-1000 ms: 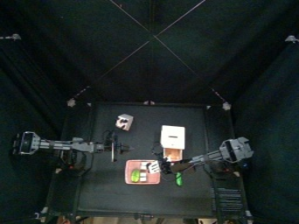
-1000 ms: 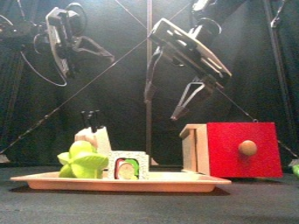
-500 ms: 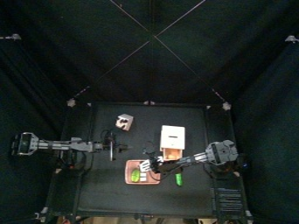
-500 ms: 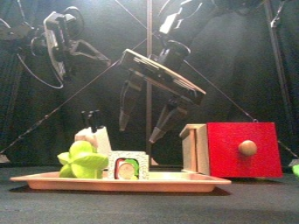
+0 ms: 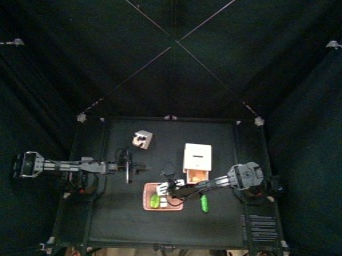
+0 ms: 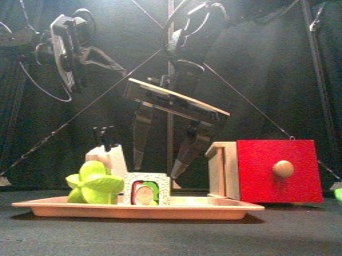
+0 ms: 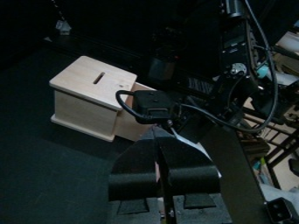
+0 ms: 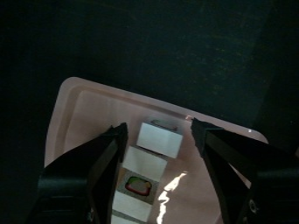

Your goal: Grab sushi piece from plate

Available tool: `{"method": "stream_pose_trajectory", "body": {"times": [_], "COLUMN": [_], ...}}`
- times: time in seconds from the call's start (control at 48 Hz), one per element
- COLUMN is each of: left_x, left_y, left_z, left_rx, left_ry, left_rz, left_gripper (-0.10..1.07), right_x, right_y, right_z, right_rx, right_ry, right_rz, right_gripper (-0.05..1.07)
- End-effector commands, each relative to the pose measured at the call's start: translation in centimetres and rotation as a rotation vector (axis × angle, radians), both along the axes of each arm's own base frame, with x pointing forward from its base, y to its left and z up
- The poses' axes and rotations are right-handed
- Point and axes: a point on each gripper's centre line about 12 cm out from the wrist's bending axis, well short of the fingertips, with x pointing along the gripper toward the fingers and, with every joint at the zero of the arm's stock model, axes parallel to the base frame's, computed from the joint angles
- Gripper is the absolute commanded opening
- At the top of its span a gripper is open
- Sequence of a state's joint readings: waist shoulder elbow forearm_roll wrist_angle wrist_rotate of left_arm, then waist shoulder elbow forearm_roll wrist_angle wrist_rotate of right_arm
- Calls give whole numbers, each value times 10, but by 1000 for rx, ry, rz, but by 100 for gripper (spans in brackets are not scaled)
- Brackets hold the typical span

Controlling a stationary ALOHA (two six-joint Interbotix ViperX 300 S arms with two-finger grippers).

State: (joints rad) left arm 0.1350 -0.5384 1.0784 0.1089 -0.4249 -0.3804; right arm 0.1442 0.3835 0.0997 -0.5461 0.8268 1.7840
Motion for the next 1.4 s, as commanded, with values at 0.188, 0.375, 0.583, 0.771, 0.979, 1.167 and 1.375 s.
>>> {"method": "stream_pose_trajectory", "body": {"times": [0.188,0.375,0.583,0.771,0.979,1.167,1.375], "left_x": [1,1,1,1,1,0,0], "left_y": [3,3,3,4,4,4,6], "left_z": [4,4,4,5,4,3,2], "left_rx": [2,4,2,4,2,2,-4], "left_ry": [-15,-15,-15,-17,-15,-11,-11], "left_rz": [10,9,12,12,13,16,25], "left_gripper": [24,24,24,24,24,24,24], "right_x": [5,4,7,11,14,14,14], "right_y": [-3,-2,-4,-3,-3,-3,-3], "right_z": [12,6,4,3,0,0,-1], "right_rx": [37,58,59,62,62,62,61], "right_ry": [-27,-12,-9,-14,-13,-13,-10], "right_rz": [-32,-46,-52,-52,-52,-52,-52], "right_gripper": [92,92,92,91,91,91,91]}}
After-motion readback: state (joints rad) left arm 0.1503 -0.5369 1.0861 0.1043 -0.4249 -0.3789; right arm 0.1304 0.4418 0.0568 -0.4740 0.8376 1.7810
